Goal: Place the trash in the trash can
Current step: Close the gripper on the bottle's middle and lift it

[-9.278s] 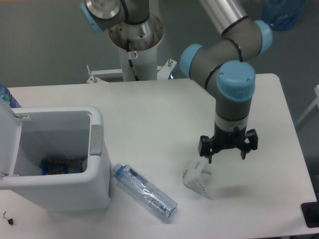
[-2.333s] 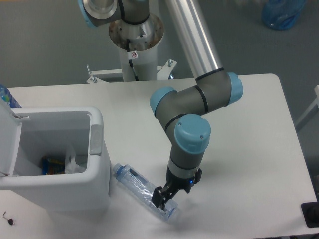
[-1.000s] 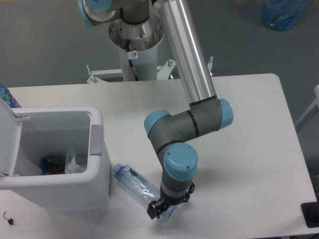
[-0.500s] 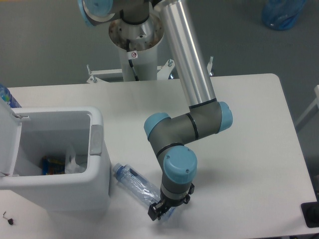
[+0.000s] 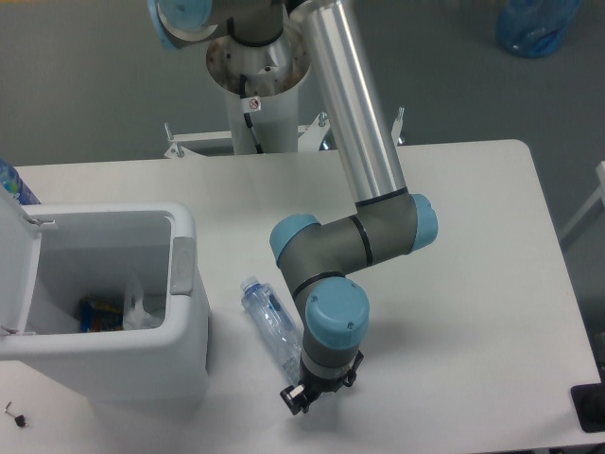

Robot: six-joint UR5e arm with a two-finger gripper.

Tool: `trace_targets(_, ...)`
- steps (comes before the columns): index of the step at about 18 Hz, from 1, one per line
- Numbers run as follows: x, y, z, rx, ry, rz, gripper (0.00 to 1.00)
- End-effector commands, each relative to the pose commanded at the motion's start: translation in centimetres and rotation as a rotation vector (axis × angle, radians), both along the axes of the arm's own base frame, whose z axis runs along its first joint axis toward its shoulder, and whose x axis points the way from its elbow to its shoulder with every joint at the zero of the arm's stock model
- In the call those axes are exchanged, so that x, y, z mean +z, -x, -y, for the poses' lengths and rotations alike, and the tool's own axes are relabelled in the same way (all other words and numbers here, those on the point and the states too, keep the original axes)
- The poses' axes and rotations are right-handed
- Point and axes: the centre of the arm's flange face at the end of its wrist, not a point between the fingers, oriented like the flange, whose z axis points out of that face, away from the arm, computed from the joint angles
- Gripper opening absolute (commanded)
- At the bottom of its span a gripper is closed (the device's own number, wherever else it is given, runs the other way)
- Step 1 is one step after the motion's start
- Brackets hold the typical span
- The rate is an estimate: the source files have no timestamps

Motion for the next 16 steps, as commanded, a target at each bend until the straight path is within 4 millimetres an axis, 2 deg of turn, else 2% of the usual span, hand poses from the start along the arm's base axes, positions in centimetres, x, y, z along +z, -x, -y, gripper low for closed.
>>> trace_targets(6,0.6,-0.1,0.1,-0.001,-0.002,-0.007,0.56)
trace_targets(9,1.6,-0.1,0.2,-0.001,-0.012,-0.014,0.56)
trace_targets(10,1.9,0.0,0.2,-0.001,-0.015,-0.018,0.55)
trace_targets(11,2.1,0.0,0.2,-0.001,-0.018,-0.021,0.47)
trace_targets(12,2.4,0.0,0.2,-0.001,-0.019,-0.027,0.46)
trace_targets(14,3.5,0.1,0.4,0.0,-0.022,-0.043,0.46)
trace_targets(16,5.8,0.4,0.8,0.006,-0.042,-0.071,0.47)
